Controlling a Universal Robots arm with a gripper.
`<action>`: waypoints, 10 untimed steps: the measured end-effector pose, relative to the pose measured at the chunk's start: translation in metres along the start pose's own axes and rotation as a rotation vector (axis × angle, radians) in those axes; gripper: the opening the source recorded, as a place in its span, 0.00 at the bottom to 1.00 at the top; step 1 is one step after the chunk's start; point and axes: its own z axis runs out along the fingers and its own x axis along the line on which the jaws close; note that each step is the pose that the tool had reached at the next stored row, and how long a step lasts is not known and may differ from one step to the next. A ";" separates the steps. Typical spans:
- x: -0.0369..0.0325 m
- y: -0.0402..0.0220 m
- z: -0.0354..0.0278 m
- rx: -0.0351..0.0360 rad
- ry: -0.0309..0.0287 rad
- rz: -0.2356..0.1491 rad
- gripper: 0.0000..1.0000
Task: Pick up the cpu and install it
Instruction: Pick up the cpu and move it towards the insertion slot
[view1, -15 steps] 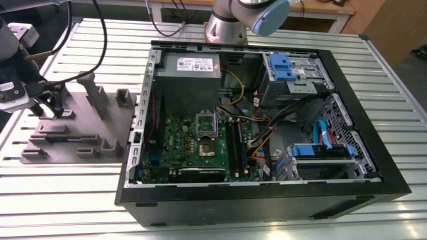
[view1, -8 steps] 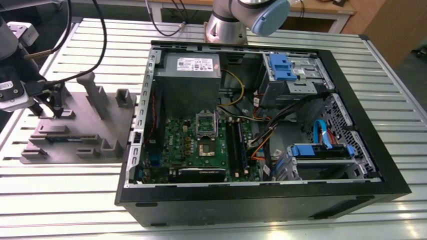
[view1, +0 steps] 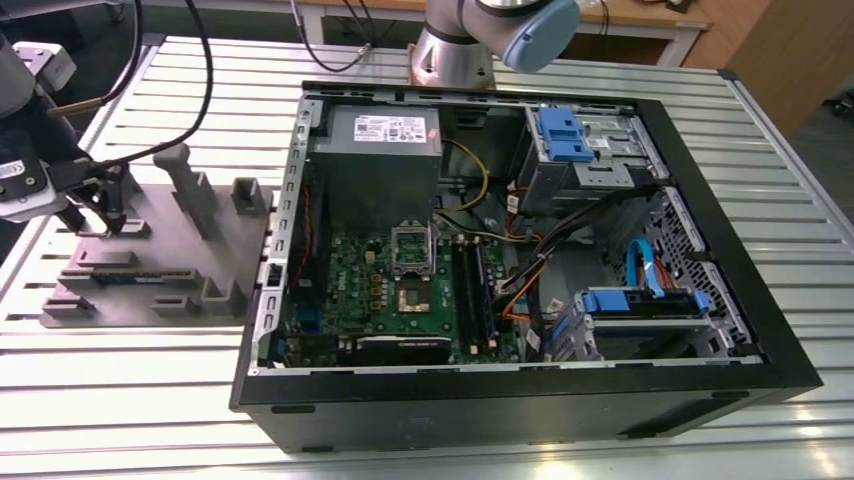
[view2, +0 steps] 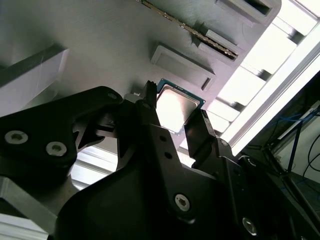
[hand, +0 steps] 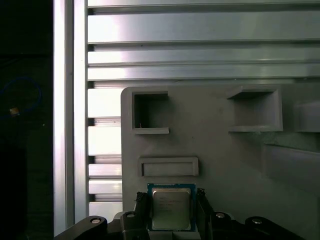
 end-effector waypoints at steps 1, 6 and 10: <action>0.0000 0.0000 -0.0002 0.0000 0.0000 0.000 0.47; 0.0000 0.0000 -0.0012 0.0000 0.0000 0.000 0.47; 0.0000 0.0001 -0.0020 0.0000 0.0001 0.000 0.47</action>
